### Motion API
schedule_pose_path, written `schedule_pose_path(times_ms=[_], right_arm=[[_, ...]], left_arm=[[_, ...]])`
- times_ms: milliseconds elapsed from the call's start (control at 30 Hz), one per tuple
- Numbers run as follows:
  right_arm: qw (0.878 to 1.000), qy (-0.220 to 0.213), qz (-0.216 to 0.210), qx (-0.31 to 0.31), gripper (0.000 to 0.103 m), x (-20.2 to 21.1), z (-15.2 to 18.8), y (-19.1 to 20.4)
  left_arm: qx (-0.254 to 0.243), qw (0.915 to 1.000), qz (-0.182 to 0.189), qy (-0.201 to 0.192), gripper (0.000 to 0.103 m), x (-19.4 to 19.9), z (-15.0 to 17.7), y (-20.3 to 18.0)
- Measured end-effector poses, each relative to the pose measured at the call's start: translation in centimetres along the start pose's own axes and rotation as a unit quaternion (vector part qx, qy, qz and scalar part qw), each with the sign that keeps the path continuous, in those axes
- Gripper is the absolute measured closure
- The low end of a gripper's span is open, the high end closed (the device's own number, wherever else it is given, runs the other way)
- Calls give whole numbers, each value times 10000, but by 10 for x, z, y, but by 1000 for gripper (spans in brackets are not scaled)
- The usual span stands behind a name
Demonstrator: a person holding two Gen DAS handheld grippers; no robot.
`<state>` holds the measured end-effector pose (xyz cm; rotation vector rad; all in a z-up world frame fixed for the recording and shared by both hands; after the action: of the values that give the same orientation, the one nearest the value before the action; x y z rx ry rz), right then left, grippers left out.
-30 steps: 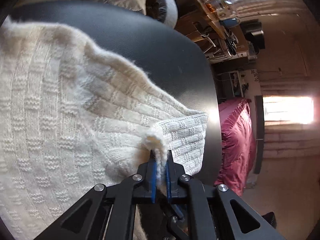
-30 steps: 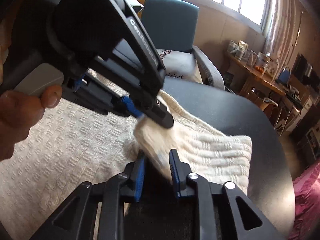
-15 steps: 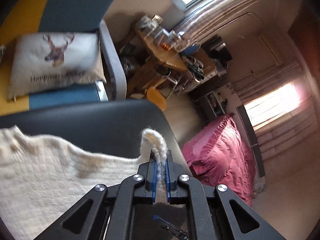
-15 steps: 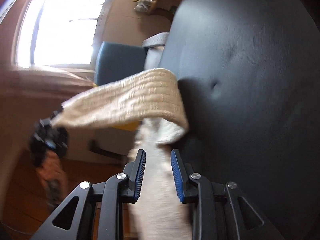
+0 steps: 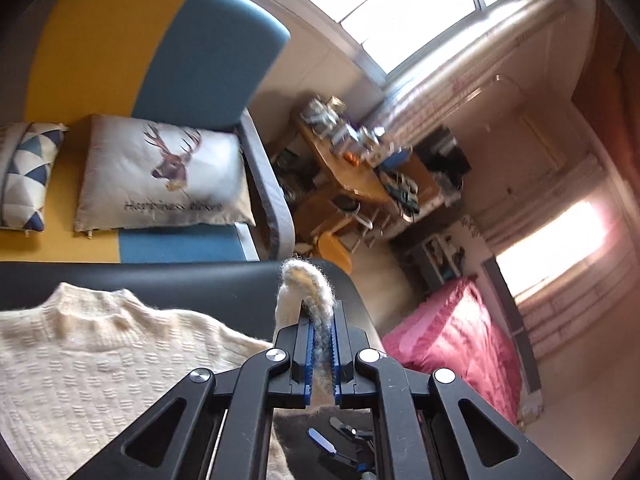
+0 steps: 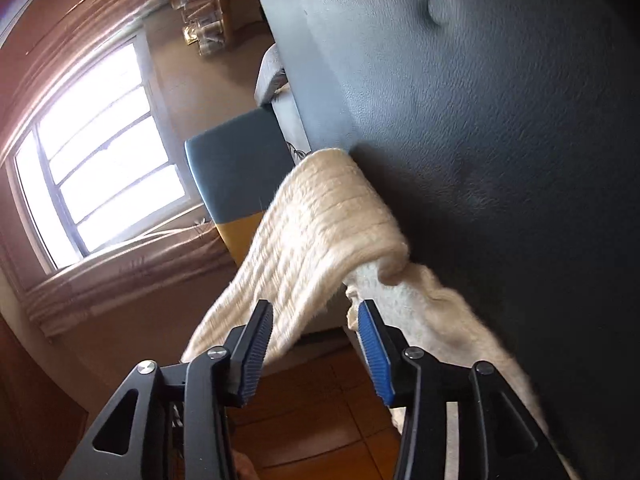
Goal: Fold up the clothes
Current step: 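Carry the cuff across the body with the left gripper while the right gripper holds the sleeve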
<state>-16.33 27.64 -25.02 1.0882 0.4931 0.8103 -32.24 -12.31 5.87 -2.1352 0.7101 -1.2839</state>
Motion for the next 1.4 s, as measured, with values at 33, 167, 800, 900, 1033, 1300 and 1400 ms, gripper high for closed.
schedule_pose_path(times_ms=[33,167,800,900,1033,1300,1400], right_arm=[[10000,-26,22,-38,49,-7,0,0],[9997,-207,23,-150,45,-22,-4,-3],[9867,-323,1405,748,43,-54,-23,4],[9746,-270,1818,1280,44,-60,-24,10],[9549,-162,2335,1829,63,-71,-21,18],[9151,125,3092,2585,86,-89,-10,19],[9178,184,3148,2414,83,-88,-14,5]], left_arm=[[41,10000,15,-61,96,7,1,7],[258,9995,-42,-175,96,27,6,33],[1479,9877,-516,36,96,45,104,206],[1981,9769,-729,329,96,21,135,252],[2375,9664,-874,445,96,7,158,288],[1834,9798,-787,-111,96,38,138,259],[1838,9765,-1095,265,96,24,143,269]])
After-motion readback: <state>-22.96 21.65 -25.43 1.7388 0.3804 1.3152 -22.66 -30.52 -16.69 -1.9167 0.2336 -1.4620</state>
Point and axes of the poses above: each gripper's, at about its wrist camera, not at the fingertips, and x roughly against the way its jaws point, y to its left, z to its underside, the point moved 3 cm from there along -x, roughly the way its jaws point, and after that the axes turned 11 degrees about y, right-handed, at the moved point
